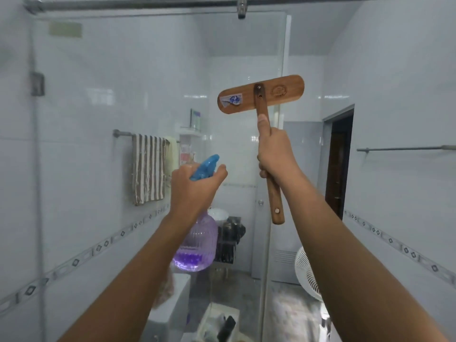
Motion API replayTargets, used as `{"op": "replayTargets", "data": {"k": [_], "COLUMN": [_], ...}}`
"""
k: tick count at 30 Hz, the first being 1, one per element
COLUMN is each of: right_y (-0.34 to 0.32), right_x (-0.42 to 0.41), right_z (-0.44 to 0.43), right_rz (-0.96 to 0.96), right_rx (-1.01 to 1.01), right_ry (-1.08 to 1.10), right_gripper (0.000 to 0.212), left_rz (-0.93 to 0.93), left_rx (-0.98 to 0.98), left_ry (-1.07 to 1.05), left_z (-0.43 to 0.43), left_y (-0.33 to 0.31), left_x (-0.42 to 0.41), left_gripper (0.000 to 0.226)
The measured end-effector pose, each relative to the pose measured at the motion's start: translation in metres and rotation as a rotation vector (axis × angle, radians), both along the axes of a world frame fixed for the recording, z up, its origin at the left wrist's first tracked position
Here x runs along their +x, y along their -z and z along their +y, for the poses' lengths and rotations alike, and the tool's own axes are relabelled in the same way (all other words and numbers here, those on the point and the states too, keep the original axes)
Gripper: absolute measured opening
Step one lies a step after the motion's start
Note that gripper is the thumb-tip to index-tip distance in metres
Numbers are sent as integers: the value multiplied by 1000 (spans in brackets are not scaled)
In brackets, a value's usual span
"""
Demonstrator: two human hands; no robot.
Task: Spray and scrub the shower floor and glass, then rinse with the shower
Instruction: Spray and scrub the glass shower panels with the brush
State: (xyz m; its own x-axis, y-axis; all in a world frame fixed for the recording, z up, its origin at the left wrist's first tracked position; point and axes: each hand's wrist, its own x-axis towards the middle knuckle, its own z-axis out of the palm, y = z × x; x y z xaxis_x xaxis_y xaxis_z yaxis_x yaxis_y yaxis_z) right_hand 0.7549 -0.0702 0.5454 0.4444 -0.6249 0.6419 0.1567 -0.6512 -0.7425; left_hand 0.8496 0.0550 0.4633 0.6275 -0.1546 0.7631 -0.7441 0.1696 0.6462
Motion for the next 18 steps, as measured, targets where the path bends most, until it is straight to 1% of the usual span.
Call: {"op": "replayTargets", "data": {"k": [4,7,11,14,16,18], "right_y": [7,6,23,68,114,166], "right_x": [2,1,2,7,9,12], "right_z": [3,6,7,8,11,14], "right_rz": [3,-5,-6,2,-5,-23], "right_rx": [-19,-21,-9,1,-9,22], "right_ry": [-10,-10,-5,-7,-7,-44], "right_gripper": [55,53,53,53,51,49], "left_rz": [19,84,46,44,22,17], "left_rx": [70,20,-6,-10,-3,13], "left_ry": [-21,-7,-106,-108,-110,-123], "left_z": [2,2,5,6,7,9], "left_y": [-3,-5,-6,-5,-5,-4], "left_x": [0,-2,-3,0,0,1], "left_gripper": [40,38,44,45,43,43]}}
